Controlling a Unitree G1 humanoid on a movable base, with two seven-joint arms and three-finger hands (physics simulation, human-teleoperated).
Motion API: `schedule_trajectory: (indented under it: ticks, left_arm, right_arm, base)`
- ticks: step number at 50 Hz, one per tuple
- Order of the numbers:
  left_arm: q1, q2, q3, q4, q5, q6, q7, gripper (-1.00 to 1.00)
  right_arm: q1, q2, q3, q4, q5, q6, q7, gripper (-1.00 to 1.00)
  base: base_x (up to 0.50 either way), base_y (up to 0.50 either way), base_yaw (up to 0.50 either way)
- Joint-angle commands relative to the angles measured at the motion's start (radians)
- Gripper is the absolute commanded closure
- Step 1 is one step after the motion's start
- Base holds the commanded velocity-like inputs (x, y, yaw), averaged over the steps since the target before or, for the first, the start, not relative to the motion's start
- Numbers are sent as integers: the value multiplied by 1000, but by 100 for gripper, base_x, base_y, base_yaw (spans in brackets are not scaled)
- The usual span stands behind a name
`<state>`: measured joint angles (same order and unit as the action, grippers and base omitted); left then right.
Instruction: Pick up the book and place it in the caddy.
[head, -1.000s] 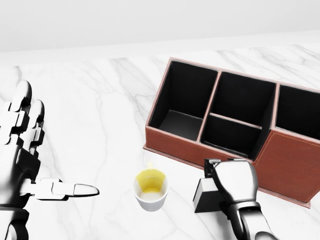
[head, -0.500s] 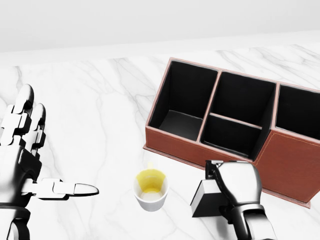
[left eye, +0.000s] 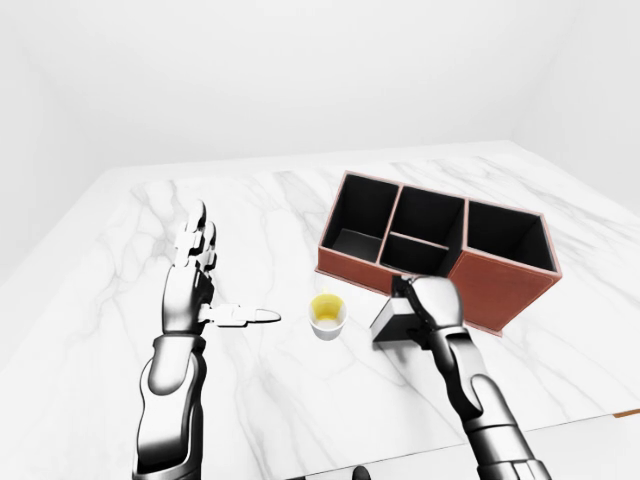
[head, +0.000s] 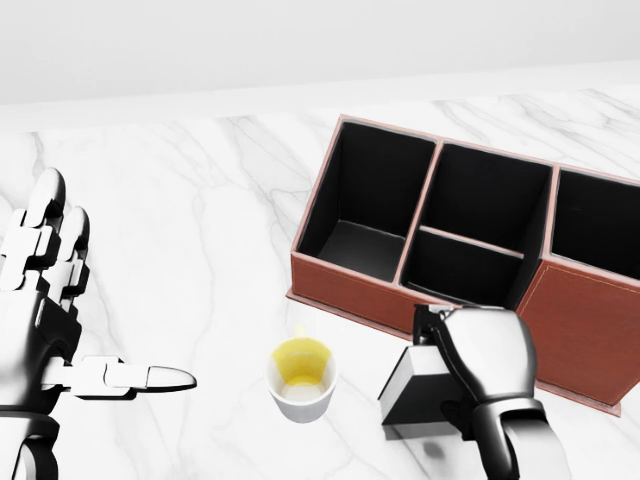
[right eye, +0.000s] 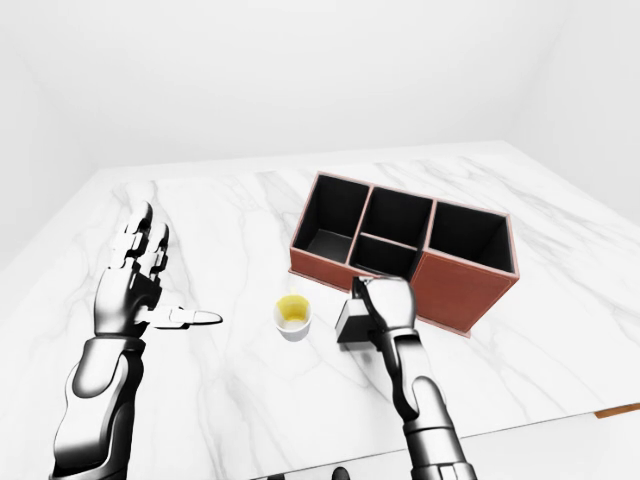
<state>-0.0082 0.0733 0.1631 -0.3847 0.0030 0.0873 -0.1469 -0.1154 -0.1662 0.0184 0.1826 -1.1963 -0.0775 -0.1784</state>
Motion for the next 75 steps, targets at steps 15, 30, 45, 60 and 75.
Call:
schedule_trajectory:
  ticks: [15, 30, 45, 60, 75]
  left_arm:
    - [-3, 0, -2, 5, -2, 0, 1, -100]
    - [-2, 0, 0, 5, -6, 0, 2, -100]
    - [-8, 3, 7, 22, -12, 0, -1, -100]
    - [-10, 7, 10, 33, -17, 0, 2, -100]
    - [-9, 6, 11, 33, -17, 0, 2, -100]
  right_arm:
    - [-42, 22, -30, -182, -28, 56, 139, 100]
    - [-150, 15, -34, -176, -8, 121, 202, 100]
    - [-247, 10, -39, -155, 12, 165, 239, 100]
    - [-308, -5, -44, -136, 28, 165, 266, 100]
    - [-378, -18, -57, -137, 45, 165, 310, 100]
  base:
    - [0, 0, 0]
    - [0, 0, 0]
    - [0, 0, 0]
    - [0, 0, 0]
    - [0, 0, 0]
